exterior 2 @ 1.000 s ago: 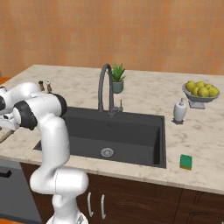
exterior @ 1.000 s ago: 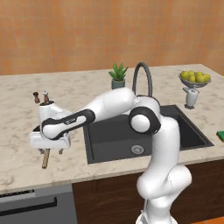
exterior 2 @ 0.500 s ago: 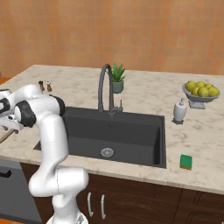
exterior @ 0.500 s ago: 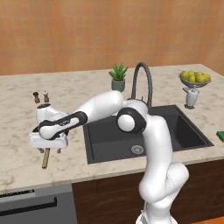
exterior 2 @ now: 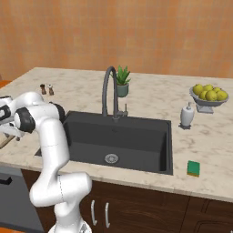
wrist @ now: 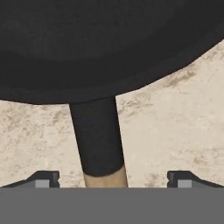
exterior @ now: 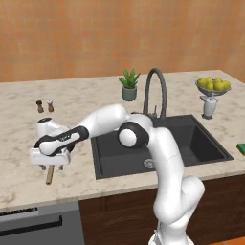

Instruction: Pick the pan and sponge and place them into the sink. Then turn on the water.

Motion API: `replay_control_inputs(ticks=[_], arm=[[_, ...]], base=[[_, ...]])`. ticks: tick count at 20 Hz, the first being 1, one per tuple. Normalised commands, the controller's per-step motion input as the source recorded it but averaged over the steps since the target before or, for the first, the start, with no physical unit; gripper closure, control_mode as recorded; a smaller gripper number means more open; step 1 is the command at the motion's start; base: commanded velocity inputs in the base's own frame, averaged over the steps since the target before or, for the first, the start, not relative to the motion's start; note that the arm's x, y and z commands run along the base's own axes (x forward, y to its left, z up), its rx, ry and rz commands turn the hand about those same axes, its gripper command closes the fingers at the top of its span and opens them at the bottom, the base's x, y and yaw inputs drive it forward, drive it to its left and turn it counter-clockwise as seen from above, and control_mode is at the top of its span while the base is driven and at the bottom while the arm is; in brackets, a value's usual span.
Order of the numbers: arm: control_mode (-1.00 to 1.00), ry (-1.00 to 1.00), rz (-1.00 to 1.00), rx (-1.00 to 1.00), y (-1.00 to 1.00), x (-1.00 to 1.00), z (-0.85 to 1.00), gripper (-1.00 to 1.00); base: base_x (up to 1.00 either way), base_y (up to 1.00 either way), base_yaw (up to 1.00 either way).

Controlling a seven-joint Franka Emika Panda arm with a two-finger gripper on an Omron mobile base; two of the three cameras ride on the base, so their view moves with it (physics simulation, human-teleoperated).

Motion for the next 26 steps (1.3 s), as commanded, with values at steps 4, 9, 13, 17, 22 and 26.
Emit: replay_control_inputs(ticks=[4,9,13,17,22,26], arm=[[-1.00,0.07,0.00,0.00,0.00,0.10,-0.34,1.00],[-1.00,0.02,0.00,0.00,-0.04,0.00,-0.20,1.00],[-1.00,0.00,-0.18,-0.04,-0.10,0.00,-0.25,1.00],[-1.00,0.00,-0.32,-0.08,-0.38,0.00,-0.04,1.00],[-1.00,-0.08,-0.38,-0.03,-0.72,0.00,0.00,1.00],[-1.00,-0.05,-0.39,-0.03,-0.92,0.00,-0.06,1.00]], base=[[0.00,0.00,0.00],[0.00,0.00,0.00],[0.00,0.00,0.00],[0.00,0.00,0.00],[0.00,0.00,0.00],[0.00,0.00,0.00]])
